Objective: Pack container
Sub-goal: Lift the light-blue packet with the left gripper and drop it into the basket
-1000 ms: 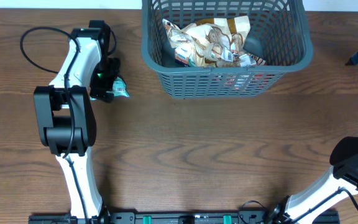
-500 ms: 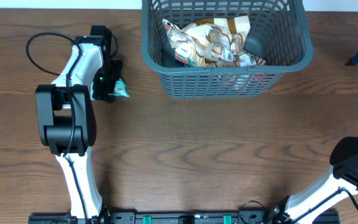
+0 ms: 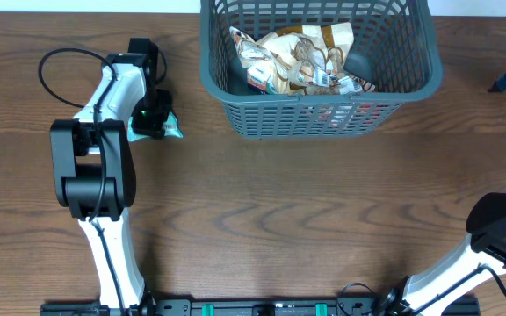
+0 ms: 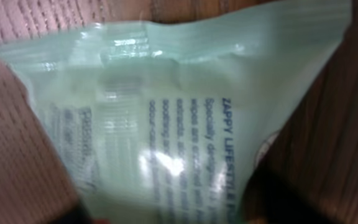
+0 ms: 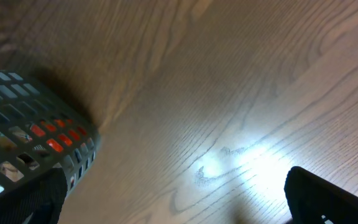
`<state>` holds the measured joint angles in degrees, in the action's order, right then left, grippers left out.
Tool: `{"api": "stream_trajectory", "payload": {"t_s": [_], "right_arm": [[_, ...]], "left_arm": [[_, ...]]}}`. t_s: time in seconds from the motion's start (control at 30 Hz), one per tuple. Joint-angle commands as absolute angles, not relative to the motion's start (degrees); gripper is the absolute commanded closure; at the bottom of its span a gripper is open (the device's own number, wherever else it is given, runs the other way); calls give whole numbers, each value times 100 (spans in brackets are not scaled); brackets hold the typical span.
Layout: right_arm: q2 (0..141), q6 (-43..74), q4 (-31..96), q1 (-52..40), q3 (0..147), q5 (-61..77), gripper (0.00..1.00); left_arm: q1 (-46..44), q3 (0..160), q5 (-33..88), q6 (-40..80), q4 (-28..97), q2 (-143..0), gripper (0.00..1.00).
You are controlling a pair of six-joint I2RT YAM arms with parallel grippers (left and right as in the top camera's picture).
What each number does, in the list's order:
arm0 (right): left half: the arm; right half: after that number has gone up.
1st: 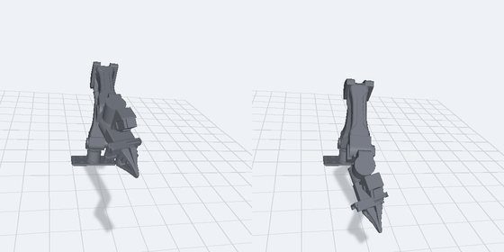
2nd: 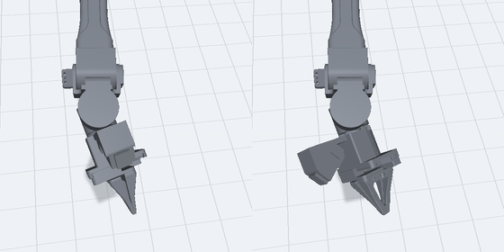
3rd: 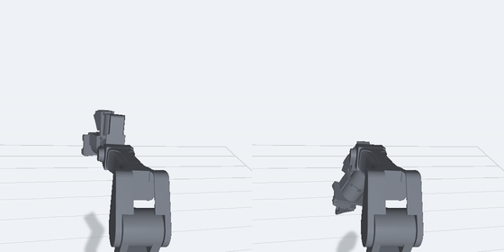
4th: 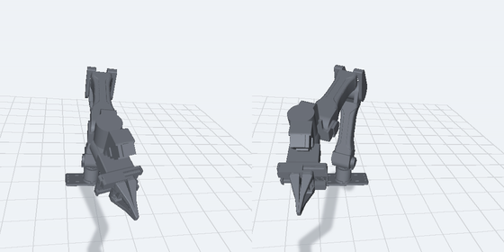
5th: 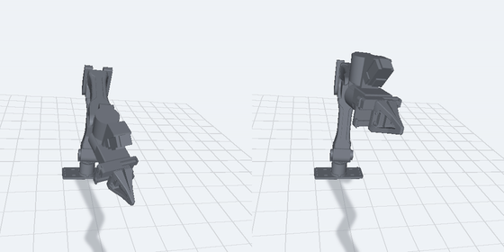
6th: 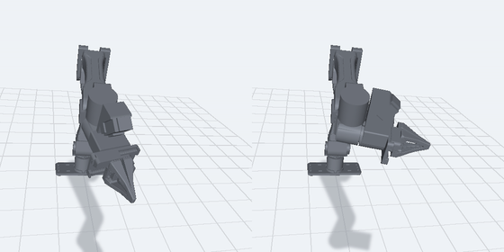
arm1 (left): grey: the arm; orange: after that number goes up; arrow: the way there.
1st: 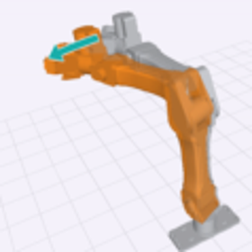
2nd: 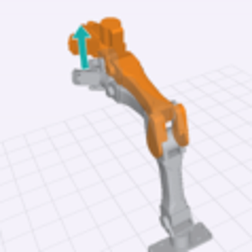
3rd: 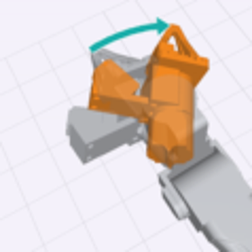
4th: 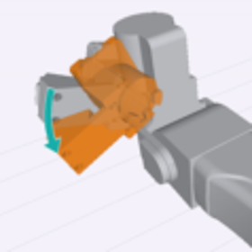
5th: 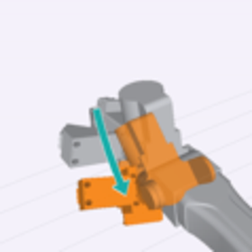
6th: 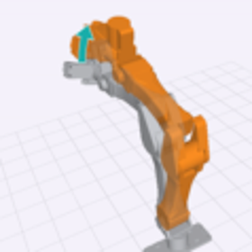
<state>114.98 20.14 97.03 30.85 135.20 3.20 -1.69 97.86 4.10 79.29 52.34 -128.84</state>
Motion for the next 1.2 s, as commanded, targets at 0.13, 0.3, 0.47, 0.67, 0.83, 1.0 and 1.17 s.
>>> {"api": "stream_trajectory", "payload": {"t_s": [0.13, 0.3, 0.47, 0.67, 0.83, 1.0, 1.17], "right_arm": [[11546, 1946, 9710, 3105, 13489, 325, 1], [11546, 1944, 9710, 3105, 13489, 325, 1], [11546, 1946, 9710, 3105, 13489, 325, 1], [11546, 1946, 9710, 3105, 13489, 325, 1], [11546, 1946, 9710, 3105, 13489, 325, 1], [11546, 1946, 9710, 3105, 13489, 325, 1], [11546, 1944, 9710, 3105, 13489, 325, 1]], "left_arm": [[-152, 9601, 456, 7950, 5347, -12975, 94], [-152, 9616, 497, 7861, 5347, -12916, 94], [-152, 9765, 458, 7201, 5072, -12549, 94], [-209, 9819, 106, 5765, 4051, -11192, 94], [-552, 9819, 668, 4071, 2746, -9872, 94], [-1326, 9819, 1199, 2729, 1691, -8858, 94], [-2246, 9819, 1199, 2250, 919, -8558, 94]]}}
